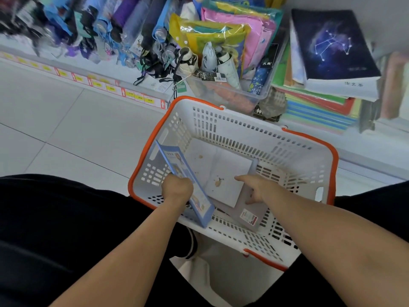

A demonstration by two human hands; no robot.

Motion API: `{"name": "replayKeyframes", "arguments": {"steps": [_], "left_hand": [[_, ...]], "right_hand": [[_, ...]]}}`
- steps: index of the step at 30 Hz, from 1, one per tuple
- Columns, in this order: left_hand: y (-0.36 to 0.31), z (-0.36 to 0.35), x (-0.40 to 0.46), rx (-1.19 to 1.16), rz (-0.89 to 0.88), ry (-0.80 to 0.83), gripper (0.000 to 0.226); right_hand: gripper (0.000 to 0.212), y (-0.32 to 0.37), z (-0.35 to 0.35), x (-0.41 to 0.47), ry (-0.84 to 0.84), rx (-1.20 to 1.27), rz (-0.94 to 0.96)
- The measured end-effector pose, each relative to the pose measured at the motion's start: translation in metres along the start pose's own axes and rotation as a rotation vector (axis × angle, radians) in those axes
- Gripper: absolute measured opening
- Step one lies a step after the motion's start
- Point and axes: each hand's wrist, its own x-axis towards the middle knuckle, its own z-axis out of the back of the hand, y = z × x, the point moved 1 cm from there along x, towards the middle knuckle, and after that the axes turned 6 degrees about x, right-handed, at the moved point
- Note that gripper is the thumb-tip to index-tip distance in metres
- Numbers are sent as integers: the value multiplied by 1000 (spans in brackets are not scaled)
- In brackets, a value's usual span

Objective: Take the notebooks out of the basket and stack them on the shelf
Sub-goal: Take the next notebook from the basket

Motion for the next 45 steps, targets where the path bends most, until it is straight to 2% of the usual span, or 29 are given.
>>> {"name": "replayKeyframes", "arguments": {"steps": [2,5,10,17,20,23,26,28,30,32,36,37,39,41,43,45], "left_hand": [[5,-3,2,-47,29,17,25],[8,-5,4,-92,51,26,23],[7,-5,5,-99,65,20,21],[-4,5,-4,41,-47,-3,21],[-5,8,-6,15,-26,-8,23],[-5,14,-10,-169,105,19,29],[-6,16,-18,-401,234,143,36],[-9,18,-28,-619,312,259,24],[-17,21,-35,-794,350,297,19],[-26,23,-38,-942,307,348,26],[-37,39,-45,-1104,179,475,71],[-39,43,-49,-1070,130,488,70],[-38,52,-55,-951,26,434,47],[-42,66,-60,-902,-68,388,35],[-49,88,-65,-901,-182,390,32],[-62,114,-69,-867,-309,423,36]], "right_hand": [[67,-2,-1,3,24,9,-29],[39,-1,-3,3,92,71,-77],[23,-8,-2,11,96,106,-74],[11,33,-10,-10,150,28,235],[2,58,-19,-37,156,76,304],[11,63,-22,-73,211,207,257],[9,62,-14,-108,242,420,192],[7,60,-7,-133,278,477,188],[12,52,-7,-150,356,398,171],[21,45,-10,-163,434,226,145],[18,41,-8,-182,450,-194,220],[18,42,-7,-185,448,-290,234],[22,45,-2,-192,449,-437,231],[28,55,5,-201,429,-489,244],[37,72,20,-208,350,-358,336],[50,93,38,-221,235,-231,534]]}}
